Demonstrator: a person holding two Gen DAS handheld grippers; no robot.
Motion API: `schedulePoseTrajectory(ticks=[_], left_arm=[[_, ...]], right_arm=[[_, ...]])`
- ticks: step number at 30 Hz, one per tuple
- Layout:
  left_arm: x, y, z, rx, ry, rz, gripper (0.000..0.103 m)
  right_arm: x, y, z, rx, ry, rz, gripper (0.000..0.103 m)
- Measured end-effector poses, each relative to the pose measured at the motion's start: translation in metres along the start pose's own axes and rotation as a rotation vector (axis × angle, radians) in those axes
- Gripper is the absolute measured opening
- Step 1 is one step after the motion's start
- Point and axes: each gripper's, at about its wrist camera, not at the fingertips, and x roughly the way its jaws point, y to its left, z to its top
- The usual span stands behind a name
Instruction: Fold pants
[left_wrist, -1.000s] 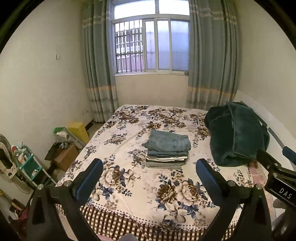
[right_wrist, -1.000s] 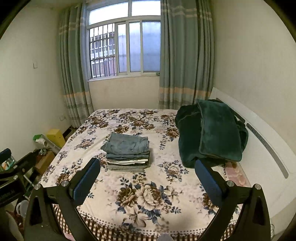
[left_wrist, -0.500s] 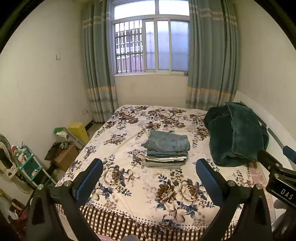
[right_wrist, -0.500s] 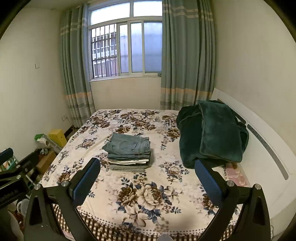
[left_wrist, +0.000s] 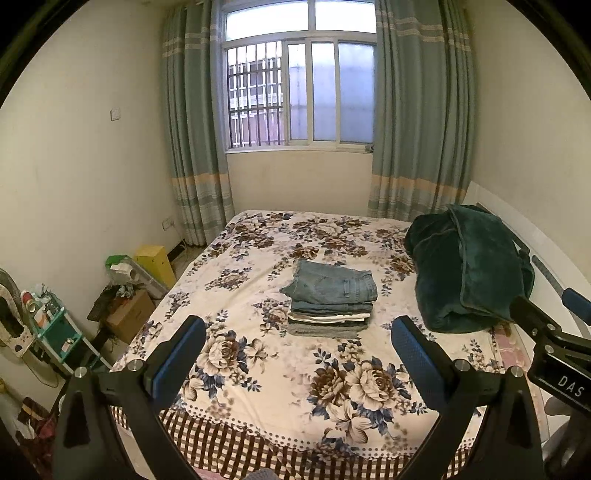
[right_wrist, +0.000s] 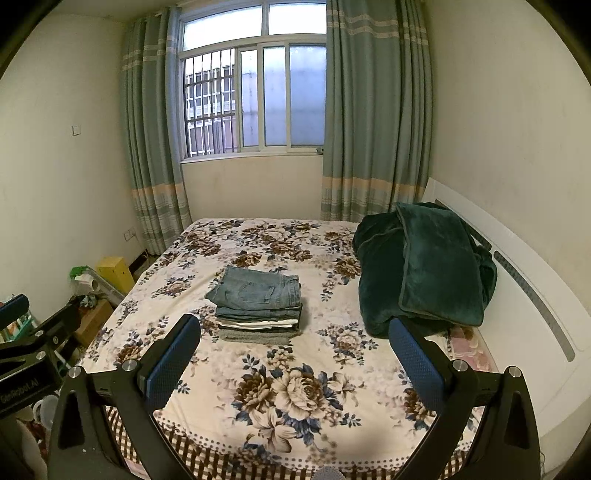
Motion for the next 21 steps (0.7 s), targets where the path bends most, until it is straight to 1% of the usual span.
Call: schedulePoseTrajectory(ticks=[3, 12, 21], left_arm=[[0.000, 0.000, 0.000, -0.003, 0.000, -0.003, 0.103], [-0.006, 0.007, 0.008, -0.010, -0.018, -0.004, 0.103], [-0.008, 0.010, 0.009, -0.010, -0.021, -0.004, 0.103]], right_arm=[[0.000, 0.000, 0.000, 0.001, -0.001, 0.001, 0.103], [0.002, -0.002, 0.016, 0.007, -0.015, 0.012, 0.103], [0.003, -0.003, 0.018, 0.008, -0.018, 0.019, 0.103]])
